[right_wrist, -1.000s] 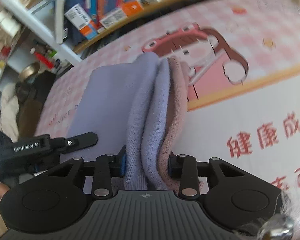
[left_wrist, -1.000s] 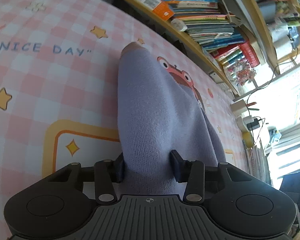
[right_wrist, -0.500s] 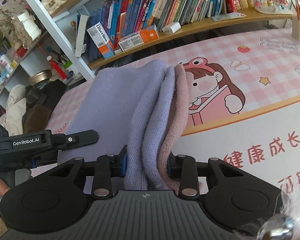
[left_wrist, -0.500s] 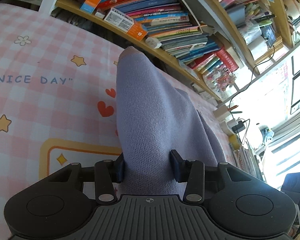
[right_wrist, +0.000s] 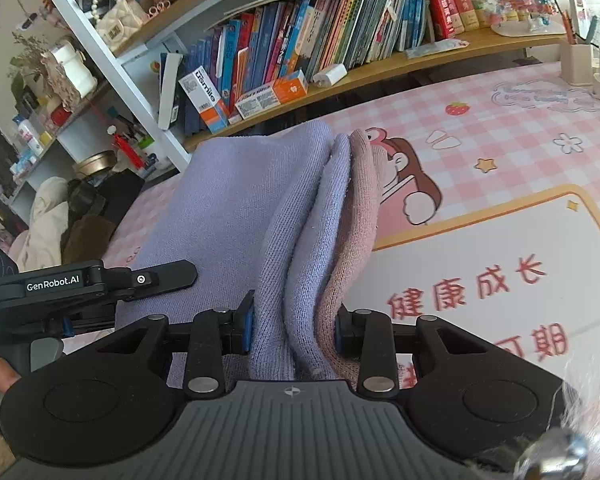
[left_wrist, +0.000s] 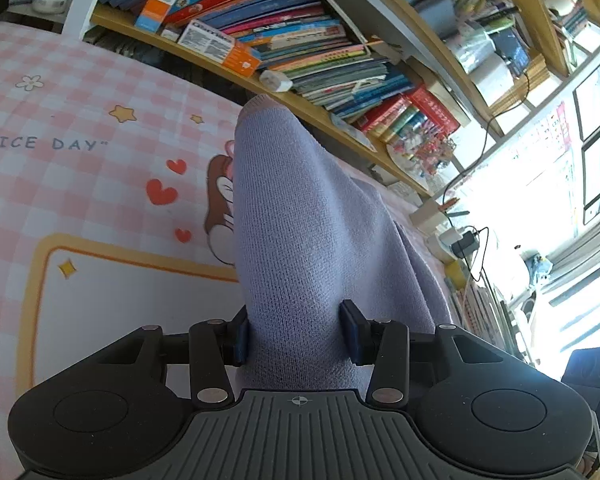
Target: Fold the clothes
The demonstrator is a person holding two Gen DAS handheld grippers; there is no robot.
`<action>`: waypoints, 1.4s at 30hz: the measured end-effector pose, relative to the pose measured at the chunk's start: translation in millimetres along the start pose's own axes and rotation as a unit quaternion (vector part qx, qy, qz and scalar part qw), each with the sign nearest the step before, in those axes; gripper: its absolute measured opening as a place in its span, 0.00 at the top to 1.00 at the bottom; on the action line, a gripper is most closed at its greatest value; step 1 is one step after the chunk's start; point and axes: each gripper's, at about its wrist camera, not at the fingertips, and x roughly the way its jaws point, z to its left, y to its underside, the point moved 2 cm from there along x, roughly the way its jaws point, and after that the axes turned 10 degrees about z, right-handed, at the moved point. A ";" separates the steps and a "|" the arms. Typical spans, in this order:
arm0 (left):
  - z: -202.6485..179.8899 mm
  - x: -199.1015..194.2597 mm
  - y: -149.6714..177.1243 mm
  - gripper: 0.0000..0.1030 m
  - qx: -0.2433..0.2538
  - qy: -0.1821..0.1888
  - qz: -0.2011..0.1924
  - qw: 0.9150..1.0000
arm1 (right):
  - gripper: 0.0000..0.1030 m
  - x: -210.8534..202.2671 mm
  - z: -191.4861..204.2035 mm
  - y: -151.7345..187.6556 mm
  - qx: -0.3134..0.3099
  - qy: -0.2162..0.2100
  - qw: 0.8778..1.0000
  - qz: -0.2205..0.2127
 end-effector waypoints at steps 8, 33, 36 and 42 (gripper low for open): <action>-25.4 -9.2 20.9 0.59 0.001 -0.012 -0.020 1.000 | 0.70 -22.2 -11.9 10.6 -0.019 -0.017 1.000 -0.006; 45.9 -42.3 -37.3 0.59 0.012 0.013 -0.019 1.000 | 0.70 32.6 64.0 -14.0 -0.011 -0.002 1.000 -0.026; 57.9 -44.1 -47.5 0.59 0.015 0.018 -0.013 1.000 | 0.70 42.0 74.6 -18.1 -0.006 0.004 1.000 -0.026; 77.3 -45.5 -64.6 0.59 0.013 0.031 -0.002 0.999 | 0.70 56.4 93.3 -28.6 -0.001 0.017 1.000 -0.026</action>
